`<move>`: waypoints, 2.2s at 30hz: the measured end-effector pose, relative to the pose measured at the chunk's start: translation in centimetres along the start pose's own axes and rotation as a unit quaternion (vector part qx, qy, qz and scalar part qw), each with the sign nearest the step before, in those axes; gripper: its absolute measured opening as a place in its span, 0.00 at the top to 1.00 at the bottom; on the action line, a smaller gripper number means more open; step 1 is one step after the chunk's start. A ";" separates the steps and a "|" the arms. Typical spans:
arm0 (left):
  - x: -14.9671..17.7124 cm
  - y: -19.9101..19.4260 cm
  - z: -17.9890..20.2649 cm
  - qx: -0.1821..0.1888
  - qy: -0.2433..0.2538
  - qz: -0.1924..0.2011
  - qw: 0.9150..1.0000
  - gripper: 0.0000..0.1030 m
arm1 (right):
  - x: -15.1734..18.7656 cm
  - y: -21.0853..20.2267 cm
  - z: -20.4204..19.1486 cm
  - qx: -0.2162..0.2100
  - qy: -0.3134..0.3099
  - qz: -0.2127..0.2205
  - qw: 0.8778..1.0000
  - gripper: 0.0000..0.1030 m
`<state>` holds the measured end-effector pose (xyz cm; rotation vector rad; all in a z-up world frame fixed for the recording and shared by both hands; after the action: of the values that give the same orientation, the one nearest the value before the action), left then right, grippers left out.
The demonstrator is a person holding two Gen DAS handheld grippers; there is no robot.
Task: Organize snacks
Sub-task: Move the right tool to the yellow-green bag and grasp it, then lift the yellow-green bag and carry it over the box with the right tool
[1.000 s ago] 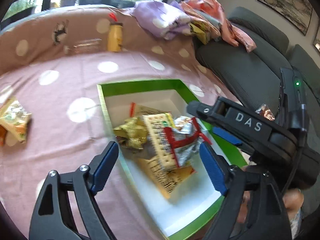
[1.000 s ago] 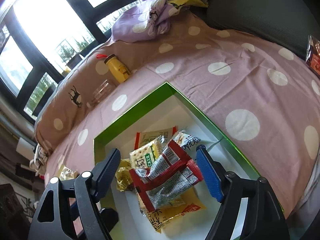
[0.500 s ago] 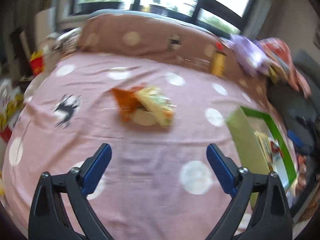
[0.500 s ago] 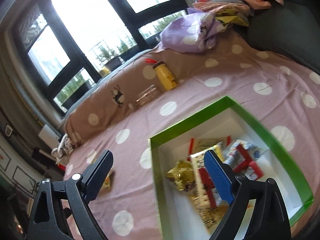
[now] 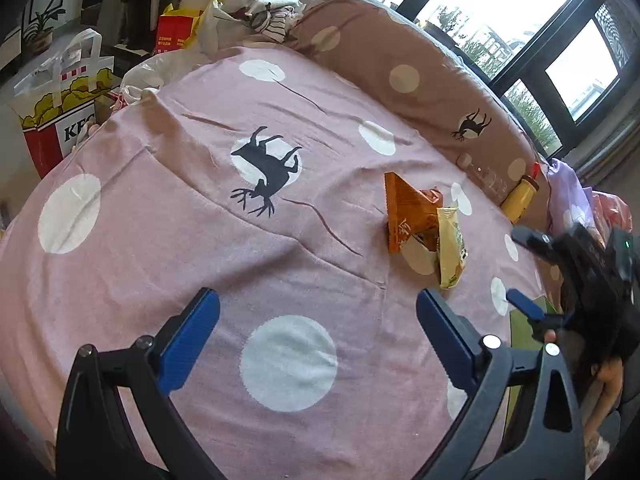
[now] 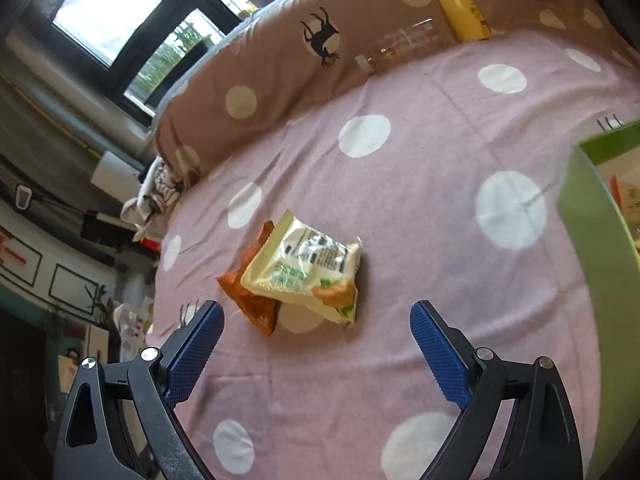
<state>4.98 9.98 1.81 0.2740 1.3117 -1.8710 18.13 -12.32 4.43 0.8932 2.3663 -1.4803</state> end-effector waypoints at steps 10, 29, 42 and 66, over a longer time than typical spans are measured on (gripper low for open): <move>-0.6 -0.3 -0.4 0.027 -0.013 0.002 1.000 0.04 | 0.4 7.1 1.3 0.021 0.026 -0.025 0.999 0.11; 1.4 0.4 2.1 0.008 0.046 -0.006 0.999 0.04 | 9.7 -3.9 2.1 0.036 -0.197 -0.084 0.976 0.57; 6.3 1.5 8.1 0.092 0.112 -0.072 0.987 0.09 | 7.8 -8.9 5.9 -0.007 -0.107 -0.010 0.994 0.26; 11.6 1.7 17.5 0.187 0.198 -0.101 0.957 0.69 | 7.5 -9.4 5.5 -0.049 -0.085 -0.016 0.995 0.58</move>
<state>3.37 -10.97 1.43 0.7720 1.2654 -2.3232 5.84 -17.19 5.20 0.6808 2.3160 -1.3779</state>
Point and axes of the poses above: each gripper's, at about its wrist camera, not at the fingertips, and y roughly the way its jaws point, z to its right, x to its underside, the point moved 7 cm from there along y, roughly the way its jaws point, and after that the axes turned 6 degrees about z, right-handed, at the moved point
